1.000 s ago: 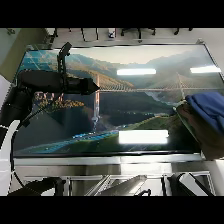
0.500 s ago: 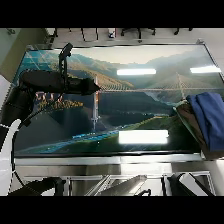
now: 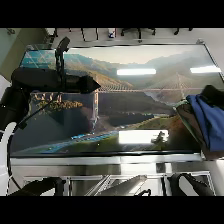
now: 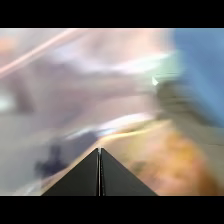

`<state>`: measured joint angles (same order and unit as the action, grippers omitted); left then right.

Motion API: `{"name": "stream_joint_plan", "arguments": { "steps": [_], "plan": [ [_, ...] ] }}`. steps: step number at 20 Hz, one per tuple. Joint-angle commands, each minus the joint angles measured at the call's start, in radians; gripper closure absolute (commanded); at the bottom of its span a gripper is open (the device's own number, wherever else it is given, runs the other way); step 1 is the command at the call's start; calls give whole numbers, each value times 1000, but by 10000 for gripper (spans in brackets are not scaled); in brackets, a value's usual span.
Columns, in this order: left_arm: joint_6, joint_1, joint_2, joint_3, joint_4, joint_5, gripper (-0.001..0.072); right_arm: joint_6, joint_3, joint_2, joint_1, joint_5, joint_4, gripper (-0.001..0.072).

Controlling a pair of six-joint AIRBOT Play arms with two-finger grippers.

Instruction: Fold the shirts.

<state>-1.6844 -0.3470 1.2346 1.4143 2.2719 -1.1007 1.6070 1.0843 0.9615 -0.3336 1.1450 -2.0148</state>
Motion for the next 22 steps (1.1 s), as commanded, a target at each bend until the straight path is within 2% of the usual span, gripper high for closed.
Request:
{"name": "stream_joint_plan", "arguments": {
  "steps": [1,4,6,8,22],
  "plan": [
    [7,-83,-123,-226,-6,82,694,-13,-135,-88,346,-104,-35,697],
    [23,-194,-261,-492,-24,174,694,-86,-314,-138,611,-217,-28,697],
    [56,-233,-328,-604,-24,222,694,-101,-363,-132,710,-285,-29,696],
    [55,-241,-382,-665,-27,238,693,-101,-365,-118,766,-296,-31,696],
    [72,-240,-612,-845,-26,308,693,-100,-365,-105,797,-270,-29,697]
  ]
}}
